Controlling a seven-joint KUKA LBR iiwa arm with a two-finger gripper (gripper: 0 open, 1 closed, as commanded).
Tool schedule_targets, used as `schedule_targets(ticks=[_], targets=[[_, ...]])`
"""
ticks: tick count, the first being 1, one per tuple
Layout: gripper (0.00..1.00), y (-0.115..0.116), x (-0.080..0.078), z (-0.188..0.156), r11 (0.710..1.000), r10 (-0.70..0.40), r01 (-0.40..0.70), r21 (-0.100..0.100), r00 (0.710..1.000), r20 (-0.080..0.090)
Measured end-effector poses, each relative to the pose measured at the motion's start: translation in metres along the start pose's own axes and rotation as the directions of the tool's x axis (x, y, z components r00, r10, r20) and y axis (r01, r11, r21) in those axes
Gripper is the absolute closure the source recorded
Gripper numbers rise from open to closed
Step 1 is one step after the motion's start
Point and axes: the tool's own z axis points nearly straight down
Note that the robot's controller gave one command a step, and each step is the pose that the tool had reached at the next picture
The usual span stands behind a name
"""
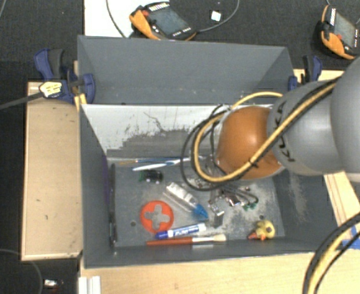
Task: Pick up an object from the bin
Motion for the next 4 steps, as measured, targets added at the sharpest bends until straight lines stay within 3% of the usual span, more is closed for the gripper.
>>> schedule_targets(ticks=[1, 2, 3, 4], targets=[[0.0, 0.006, 0.002, -0.03, 0.999, 0.028, -0.029, 0.017, 0.999, 0.017], [1.0, 0.016, -0.051, 0.001, 0.997, 0.083, -0.083, -0.001, 0.997, 0.004], [1.0, 0.016, -0.051, 0.001, 0.997, 0.082, -0.082, -0.001, 0.997, 0.004], [1.0, 0.017, -0.049, -0.035, 0.997, 0.081, -0.081, -0.003, 0.997, -0.005]])
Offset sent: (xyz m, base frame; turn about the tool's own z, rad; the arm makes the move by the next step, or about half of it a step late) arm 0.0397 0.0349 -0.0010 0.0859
